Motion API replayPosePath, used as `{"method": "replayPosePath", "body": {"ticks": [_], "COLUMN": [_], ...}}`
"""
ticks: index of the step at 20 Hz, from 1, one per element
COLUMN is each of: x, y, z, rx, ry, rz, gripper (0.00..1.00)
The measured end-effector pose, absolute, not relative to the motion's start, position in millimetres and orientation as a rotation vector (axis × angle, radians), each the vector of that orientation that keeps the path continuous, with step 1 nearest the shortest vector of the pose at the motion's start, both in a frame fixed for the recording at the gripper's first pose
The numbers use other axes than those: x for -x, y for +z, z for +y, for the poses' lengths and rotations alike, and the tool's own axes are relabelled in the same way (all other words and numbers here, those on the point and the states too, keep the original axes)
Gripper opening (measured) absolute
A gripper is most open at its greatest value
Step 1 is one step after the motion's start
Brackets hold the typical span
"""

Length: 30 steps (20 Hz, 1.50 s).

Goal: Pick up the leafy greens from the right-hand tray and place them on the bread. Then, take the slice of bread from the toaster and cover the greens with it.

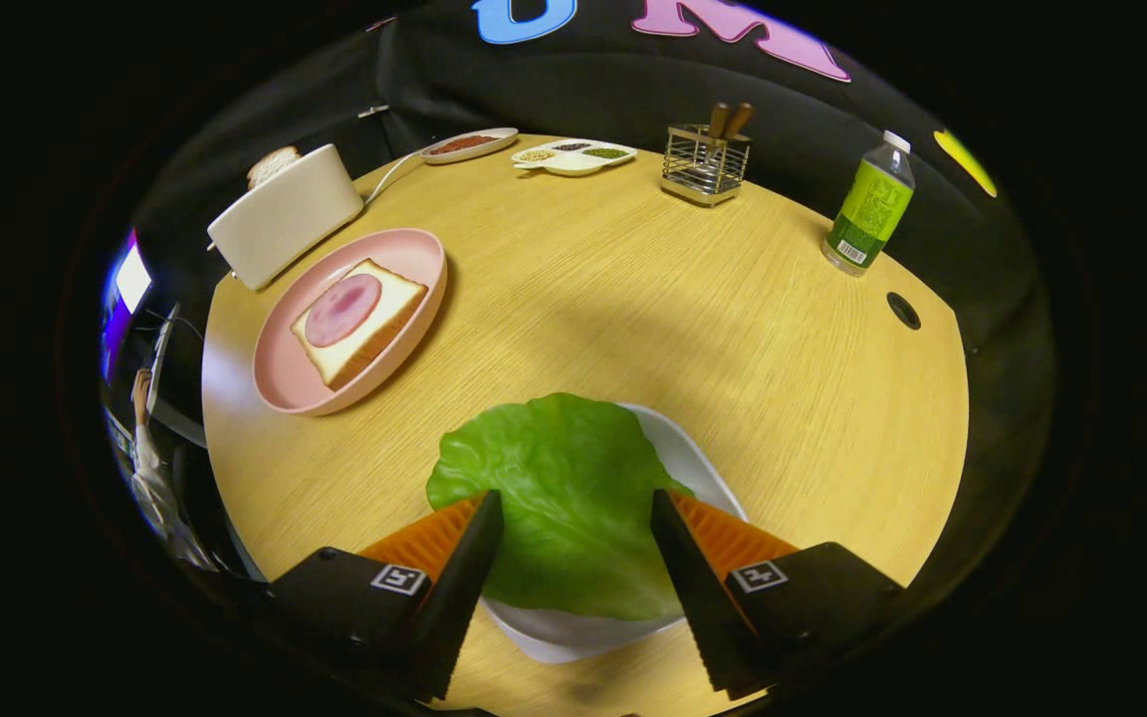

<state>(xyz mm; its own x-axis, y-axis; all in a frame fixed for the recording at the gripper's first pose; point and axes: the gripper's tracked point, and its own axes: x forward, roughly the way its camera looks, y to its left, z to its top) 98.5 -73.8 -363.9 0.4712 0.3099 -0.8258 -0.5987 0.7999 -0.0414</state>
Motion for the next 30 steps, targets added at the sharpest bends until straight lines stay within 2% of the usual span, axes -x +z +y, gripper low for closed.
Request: {"method": "replayPosePath", "body": {"ticks": [4,6,8,10,13,14,17,25,30], "x": [-99,-98,-96,-97,-94,-94,-92,-82,-74], "y": [-366,-365,-365,-364,-365,-364,-360,-294,-254], "z": [-74,-75,-71,-69,-66,-66,-65,-54,-15], "rx": [0.377,0.386,0.387,0.395,0.403,0.407,0.371,0.235,0.211], "ry": [0.553,0.548,0.545,0.545,0.539,0.534,0.535,0.468,0.456], "rz": [0.920,0.925,0.926,0.923,0.921,0.925,0.939,0.872,0.839], "gripper": [0.83,0.64,0.60,0.35,0.11,0.07,0.06,0.05,0.05]}}
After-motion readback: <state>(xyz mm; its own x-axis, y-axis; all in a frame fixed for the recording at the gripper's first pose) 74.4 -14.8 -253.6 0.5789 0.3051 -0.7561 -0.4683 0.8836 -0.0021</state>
